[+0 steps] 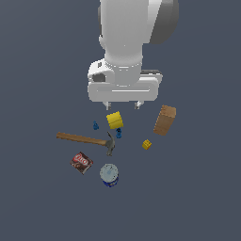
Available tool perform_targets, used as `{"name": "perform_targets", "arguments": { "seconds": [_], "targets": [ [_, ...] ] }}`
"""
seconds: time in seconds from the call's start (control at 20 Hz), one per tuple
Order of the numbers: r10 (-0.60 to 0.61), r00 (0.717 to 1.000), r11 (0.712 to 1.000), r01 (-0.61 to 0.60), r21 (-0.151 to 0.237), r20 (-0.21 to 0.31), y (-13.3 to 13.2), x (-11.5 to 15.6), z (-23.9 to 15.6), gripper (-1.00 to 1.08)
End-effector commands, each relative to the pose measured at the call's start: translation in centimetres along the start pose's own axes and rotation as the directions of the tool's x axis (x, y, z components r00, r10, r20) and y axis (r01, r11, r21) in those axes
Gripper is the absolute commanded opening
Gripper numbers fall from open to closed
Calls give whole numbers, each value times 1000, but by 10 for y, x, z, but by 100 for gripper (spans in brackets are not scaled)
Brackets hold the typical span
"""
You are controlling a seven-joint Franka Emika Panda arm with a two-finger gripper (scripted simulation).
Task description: Pick up a designated object from a clutter of objects.
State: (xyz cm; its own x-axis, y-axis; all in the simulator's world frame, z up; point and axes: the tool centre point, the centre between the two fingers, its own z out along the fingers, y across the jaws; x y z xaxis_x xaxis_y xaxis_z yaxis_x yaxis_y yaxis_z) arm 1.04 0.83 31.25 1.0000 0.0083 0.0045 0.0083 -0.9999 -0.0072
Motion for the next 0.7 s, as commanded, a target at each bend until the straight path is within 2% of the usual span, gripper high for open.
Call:
{"name": "perform_targets", "arguments": {
  "seconds": [0.0,0.45,0.65],
  "targets": [
    [0,1000,1000,0,0,0,0,0,0,100],
    [-23,1000,999,23,31,-7,-28,2,2,100],
    [-24,1000,999,24,32,-7,-29,2,1,100]
  ]
}}
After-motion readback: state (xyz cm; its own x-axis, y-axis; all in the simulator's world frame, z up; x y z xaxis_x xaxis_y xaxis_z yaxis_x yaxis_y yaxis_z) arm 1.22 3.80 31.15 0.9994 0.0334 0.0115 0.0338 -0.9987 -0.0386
